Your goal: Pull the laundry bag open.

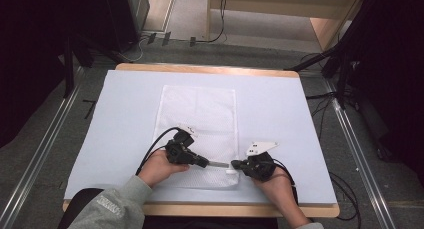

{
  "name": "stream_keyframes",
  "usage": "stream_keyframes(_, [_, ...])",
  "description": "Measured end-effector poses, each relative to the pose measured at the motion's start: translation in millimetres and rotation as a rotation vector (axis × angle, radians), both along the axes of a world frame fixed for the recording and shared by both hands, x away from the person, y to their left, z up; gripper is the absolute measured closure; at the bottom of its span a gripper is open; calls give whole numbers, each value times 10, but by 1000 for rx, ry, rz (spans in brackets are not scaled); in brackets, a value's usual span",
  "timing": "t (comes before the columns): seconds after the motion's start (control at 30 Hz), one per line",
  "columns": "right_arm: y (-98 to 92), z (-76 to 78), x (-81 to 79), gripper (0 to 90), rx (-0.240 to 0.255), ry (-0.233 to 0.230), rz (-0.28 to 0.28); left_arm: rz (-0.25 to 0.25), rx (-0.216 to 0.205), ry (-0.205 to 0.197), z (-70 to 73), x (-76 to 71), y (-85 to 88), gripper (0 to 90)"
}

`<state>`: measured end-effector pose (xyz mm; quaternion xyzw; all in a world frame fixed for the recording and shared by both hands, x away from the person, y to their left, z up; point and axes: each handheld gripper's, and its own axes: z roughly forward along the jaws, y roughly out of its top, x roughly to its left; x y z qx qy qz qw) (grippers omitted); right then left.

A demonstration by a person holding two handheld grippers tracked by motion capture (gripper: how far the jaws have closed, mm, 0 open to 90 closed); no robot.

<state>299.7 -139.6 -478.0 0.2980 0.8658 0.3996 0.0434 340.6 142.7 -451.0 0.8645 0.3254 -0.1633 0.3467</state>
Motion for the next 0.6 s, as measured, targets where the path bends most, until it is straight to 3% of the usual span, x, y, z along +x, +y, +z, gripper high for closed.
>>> stream_keyframes(0.27, [-1,0,1,900,1,1,0,12,-3,-20,66,-14,124,879])
stream_keyframes(0.6, [-4,0,4,900,3,7,-5,44,-20,-14,127,-18,334,879])
